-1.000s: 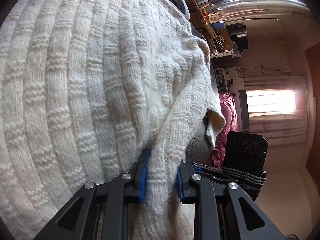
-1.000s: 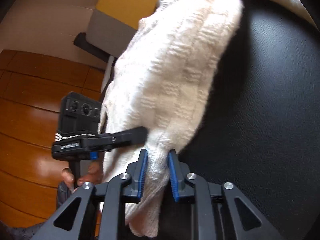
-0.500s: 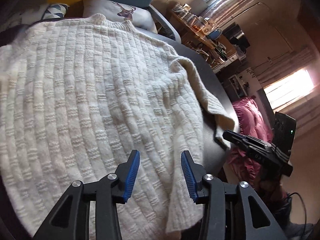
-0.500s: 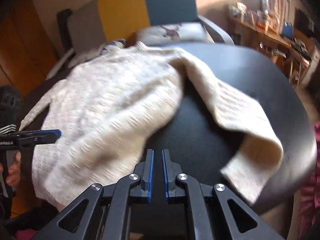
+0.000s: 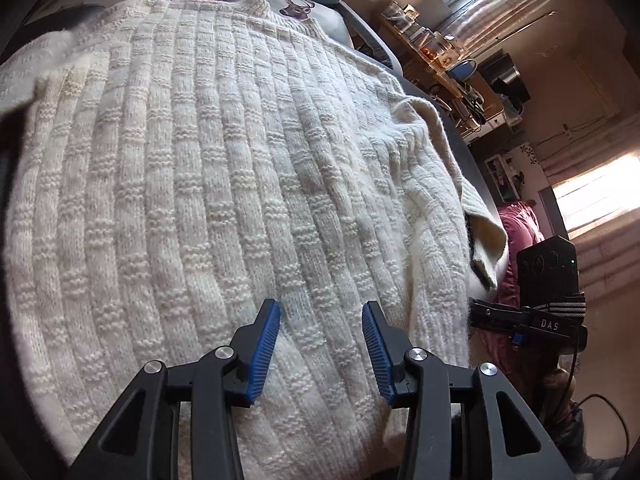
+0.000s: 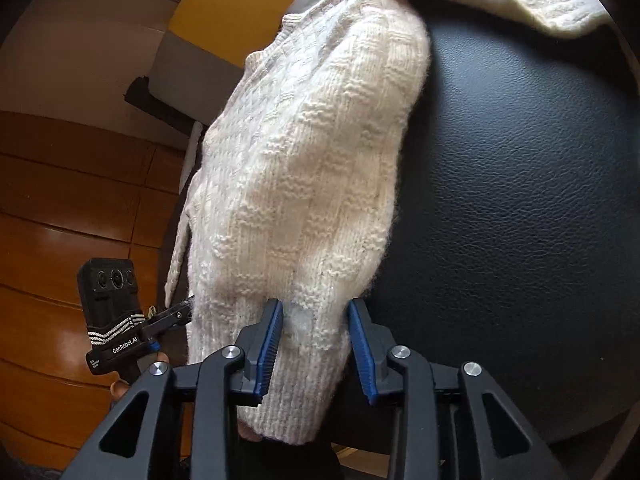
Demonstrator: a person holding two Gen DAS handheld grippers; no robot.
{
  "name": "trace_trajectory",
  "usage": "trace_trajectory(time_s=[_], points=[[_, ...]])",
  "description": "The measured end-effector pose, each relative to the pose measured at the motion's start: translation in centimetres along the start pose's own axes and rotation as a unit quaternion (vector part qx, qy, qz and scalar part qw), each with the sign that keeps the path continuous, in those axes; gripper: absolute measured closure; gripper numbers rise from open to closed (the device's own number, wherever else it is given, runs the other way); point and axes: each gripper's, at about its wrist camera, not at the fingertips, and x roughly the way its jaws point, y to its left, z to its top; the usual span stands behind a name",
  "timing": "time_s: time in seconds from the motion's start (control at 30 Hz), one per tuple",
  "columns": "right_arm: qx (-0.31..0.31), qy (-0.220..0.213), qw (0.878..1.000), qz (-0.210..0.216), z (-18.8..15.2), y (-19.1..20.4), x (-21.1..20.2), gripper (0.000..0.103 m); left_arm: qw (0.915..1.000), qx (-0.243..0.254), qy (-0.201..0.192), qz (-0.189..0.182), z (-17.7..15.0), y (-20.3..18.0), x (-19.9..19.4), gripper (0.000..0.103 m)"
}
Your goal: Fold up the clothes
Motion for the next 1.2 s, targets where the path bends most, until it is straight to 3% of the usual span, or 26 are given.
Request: trace_trajectory(time_s=[0.1, 0.13, 0.17, 0.27, 0.33, 0.4, 0.5, 0.53, 0.67, 0.7, 0.73, 0.87, 0.97, 1.03, 1.13, 1.2], points=[[-0.010, 0.003, 1.000, -0.012, -0.1, 0.2, 0.0, 0.069, 0.9997, 0.017, -0.006, 0.019, -0.2, -0.6, 0.3, 0.059], [-0.032, 0.004, 0.999, -0.039, -0.1, 0.8, 0.2, 0.077, 0.9994, 0.020, -0.008, 0.026, -0.3, -0.9, 0.4, 0.059], [-0.053, 0.006, 0.996, -0.065, -0.2, 1.5, 0.5, 0.093, 0.9992, 0.023, -0.010, 0.033, -0.4, -1.1, 0.4, 0.059], [-0.146, 0.006, 0.978, -0.150, -0.9, 4.1, 1.0, 0.094, 0.9975, 0.035, -0.017, 0.059, -0.6, -1.8, 0.6, 0.059], [-0.224, 0.005, 0.946, -0.234, -1.7, 6.1, 1.3, 0.093, 0.9953, 0.046, -0.023, 0.082, -0.8, -2.6, 1.0, 0.059], [-0.292, 0.003, 0.899, -0.327, -2.3, 7.2, 1.3, 0.093, 0.9916, 0.064, -0.028, 0.109, -1.0, -3.5, 1.4, 0.059], [-0.316, 0.010, 0.852, -0.417, -2.1, 5.9, -0.2, 0.093, 0.9846, 0.091, -0.034, 0.145, -1.4, -4.5, 1.9, 0.058], [-0.308, 0.011, 0.844, -0.439, -1.8, 4.8, -1.1, 0.093, 0.9831, 0.098, -0.036, 0.151, -1.5, -4.7, 2.1, 0.058], [-0.250, 0.000, 0.854, -0.456, -1.2, 0.6, -6.0, 0.093, 0.9777, 0.118, -0.041, 0.169, -1.8, -5.2, 2.8, 0.055], [-0.235, -0.011, 0.863, -0.448, -1.1, 0.2, -6.8, 0.093, 0.9767, 0.121, -0.041, 0.172, -1.8, -5.2, 2.8, 0.054], [-0.216, -0.021, 0.876, -0.431, -1.0, -0.1, -7.7, 0.092, 0.9756, 0.125, -0.041, 0.176, -1.9, -5.2, 2.9, 0.054], [-0.195, -0.075, 0.911, -0.355, -0.5, 1.2, -9.7, 0.084, 0.9740, 0.122, -0.044, 0.185, -2.0, -4.9, 2.0, 0.053], [-0.192, -0.073, 0.941, -0.269, 0.6, 4.2, -6.5, 0.082, 0.9708, 0.113, -0.066, 0.201, -2.2, -4.3, 0.3, 0.053], [-0.189, -0.060, 0.949, -0.246, 0.6, 4.5, -5.6, 0.082, 0.9681, 0.105, -0.078, 0.214, -2.3, -3.7, -0.8, 0.053], [-0.183, -0.021, 0.947, -0.261, -0.3, 3.7, -3.5, 0.082, 0.9646, 0.082, -0.066, 0.242, -2.4, -1.1, -1.1, 0.053], [-0.181, -0.013, 0.947, -0.265, -0.4, 2.8, -2.8, 0.082, 0.9659, 0.083, -0.069, 0.235, -2.7, 0.1, -1.2, 0.053]])
